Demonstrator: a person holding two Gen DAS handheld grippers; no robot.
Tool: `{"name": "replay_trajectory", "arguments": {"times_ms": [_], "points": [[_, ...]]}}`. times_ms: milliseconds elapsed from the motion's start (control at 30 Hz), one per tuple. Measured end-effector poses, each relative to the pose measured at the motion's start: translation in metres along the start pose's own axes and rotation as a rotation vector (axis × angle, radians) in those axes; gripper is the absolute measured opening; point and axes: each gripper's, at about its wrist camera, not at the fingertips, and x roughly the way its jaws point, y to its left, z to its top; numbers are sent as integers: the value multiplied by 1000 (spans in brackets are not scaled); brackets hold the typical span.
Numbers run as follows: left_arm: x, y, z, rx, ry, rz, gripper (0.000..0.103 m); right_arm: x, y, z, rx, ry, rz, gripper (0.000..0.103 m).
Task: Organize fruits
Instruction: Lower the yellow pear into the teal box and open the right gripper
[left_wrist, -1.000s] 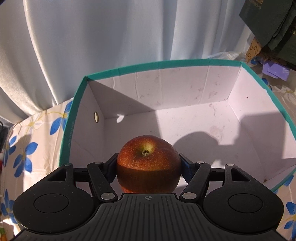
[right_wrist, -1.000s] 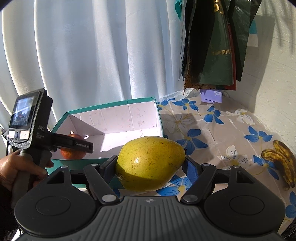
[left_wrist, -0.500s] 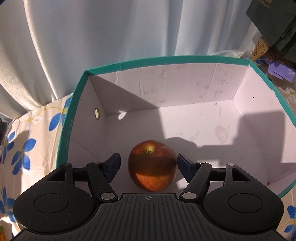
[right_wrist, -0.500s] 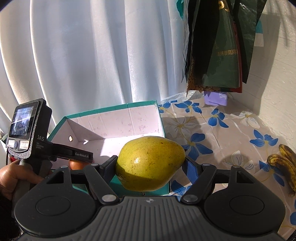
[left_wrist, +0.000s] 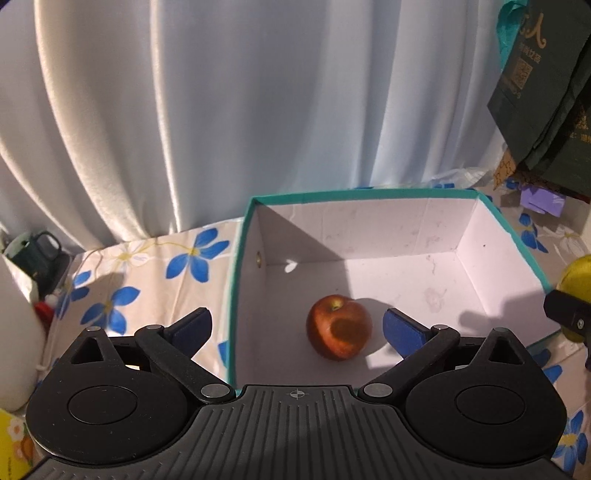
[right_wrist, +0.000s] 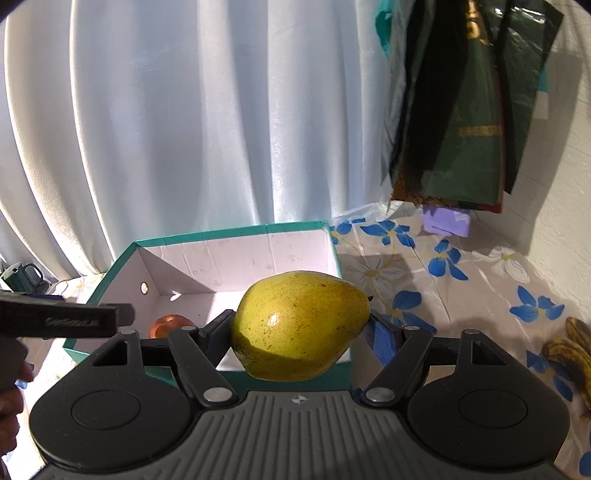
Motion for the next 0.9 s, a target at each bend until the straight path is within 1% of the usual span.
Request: {"name": "replay_trajectory", "arguments": {"times_ms": [67, 200, 400, 600, 700, 900], "points": [[1, 5, -3, -17, 21, 24, 102, 10, 5, 2, -14, 0, 5, 75], [-1, 15, -11, -41, 38, 40, 102, 41, 11, 4, -21, 43, 4, 75], [-4, 28, -20, -74, 53, 66, 102, 78, 12, 1, -47, 107, -38, 75], [-3, 33, -23, -94, 61, 66, 101, 95, 28, -1, -146, 127, -69, 75], [-2, 34, -23, -99, 63, 64, 102, 105, 31, -4, -150, 169, -51, 75], [-3, 33, -23, -90, 65, 60, 102, 109, 39, -7, -193, 178, -78, 75]]}}
